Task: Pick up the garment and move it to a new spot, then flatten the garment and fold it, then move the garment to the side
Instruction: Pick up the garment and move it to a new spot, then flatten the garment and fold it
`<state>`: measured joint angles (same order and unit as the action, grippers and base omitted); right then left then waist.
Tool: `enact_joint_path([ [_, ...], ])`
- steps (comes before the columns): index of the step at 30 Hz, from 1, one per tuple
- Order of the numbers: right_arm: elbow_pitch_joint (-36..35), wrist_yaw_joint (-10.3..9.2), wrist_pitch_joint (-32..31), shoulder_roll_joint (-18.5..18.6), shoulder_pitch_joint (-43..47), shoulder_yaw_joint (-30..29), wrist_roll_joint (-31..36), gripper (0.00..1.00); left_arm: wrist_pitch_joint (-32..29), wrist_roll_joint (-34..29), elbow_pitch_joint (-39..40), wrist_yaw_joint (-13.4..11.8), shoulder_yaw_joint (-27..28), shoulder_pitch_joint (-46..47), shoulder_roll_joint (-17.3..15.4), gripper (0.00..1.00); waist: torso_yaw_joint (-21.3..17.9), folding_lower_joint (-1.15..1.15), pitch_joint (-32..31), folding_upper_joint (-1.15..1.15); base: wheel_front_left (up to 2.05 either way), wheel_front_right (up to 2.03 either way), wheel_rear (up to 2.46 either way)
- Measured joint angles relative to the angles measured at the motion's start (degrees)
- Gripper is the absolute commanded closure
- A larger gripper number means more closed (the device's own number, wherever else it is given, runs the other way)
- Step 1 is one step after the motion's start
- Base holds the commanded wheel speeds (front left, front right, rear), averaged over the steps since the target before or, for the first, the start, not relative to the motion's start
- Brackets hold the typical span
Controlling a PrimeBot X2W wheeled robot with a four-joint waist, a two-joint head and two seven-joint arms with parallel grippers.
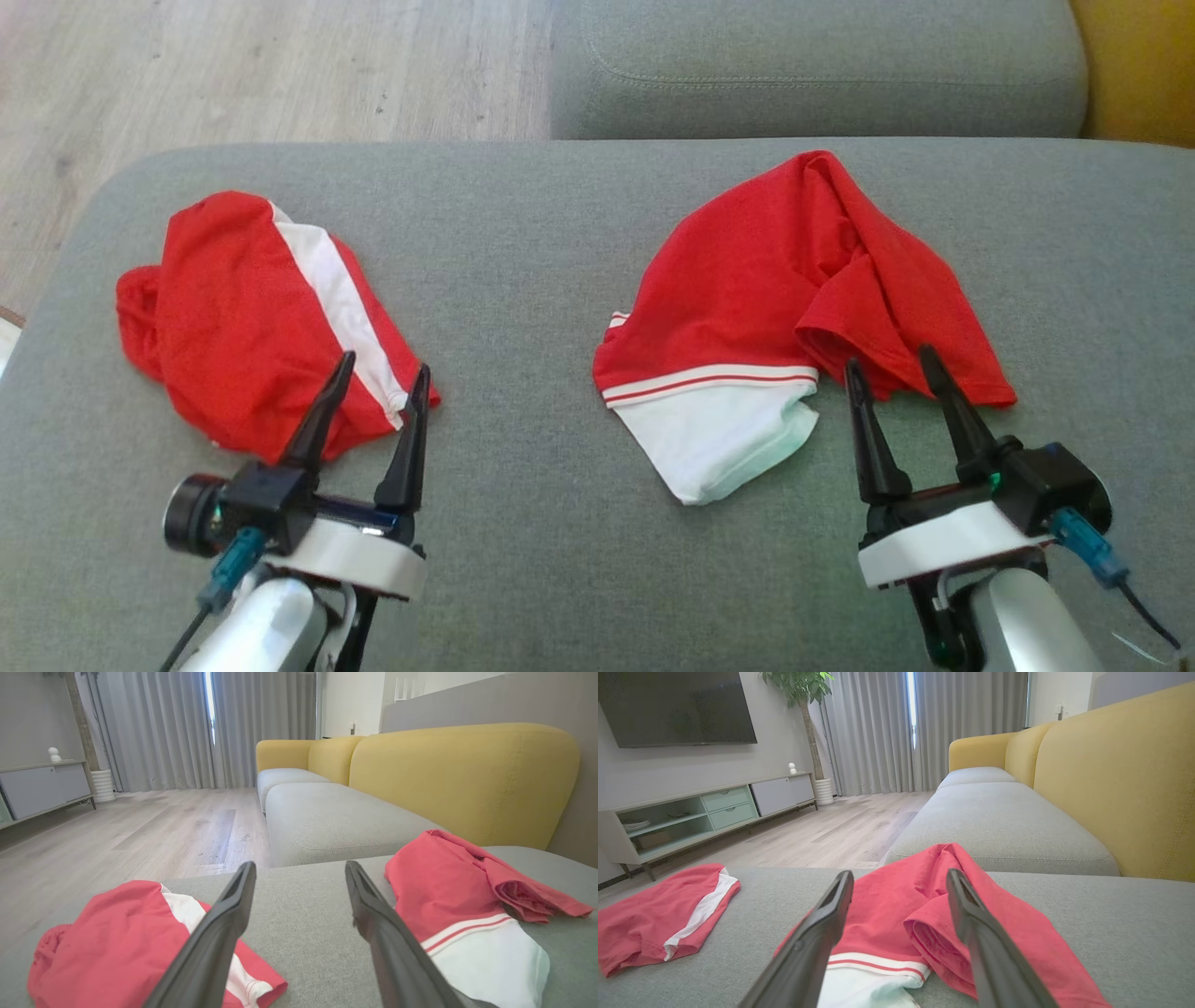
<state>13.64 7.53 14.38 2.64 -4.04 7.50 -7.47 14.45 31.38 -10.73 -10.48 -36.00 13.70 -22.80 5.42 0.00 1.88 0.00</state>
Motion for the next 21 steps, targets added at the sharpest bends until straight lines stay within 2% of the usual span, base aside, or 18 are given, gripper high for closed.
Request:
enact_joint_path([
  [10,2.6,0.0,0.0,0.0,-0.1,0.6,0.0,0.0,0.0,-3.0,-0.1,3.0,3.1,0.0,2.1,0.0,0.4,0.0,1.3,0.0,0.0,0.0,0.0],
  [16,9.9,0.0,-0.5,0.0,-2.6,1.4,-1.6,0.0,0.0,-4.1,-1.1,4.8,4.4,0.0,3.4,0.0,1.6,0.0,3.1,0.0,0.0,0.0,0.0],
  [21,16.1,0.0,-3.4,0.0,-6.9,1.7,-4.6,0.0,0.0,-5.3,-2.2,6.0,4.6,0.3,4.4,0.0,3.2,0.01,4.9,0.0,0.0,0.0,0.0],
])
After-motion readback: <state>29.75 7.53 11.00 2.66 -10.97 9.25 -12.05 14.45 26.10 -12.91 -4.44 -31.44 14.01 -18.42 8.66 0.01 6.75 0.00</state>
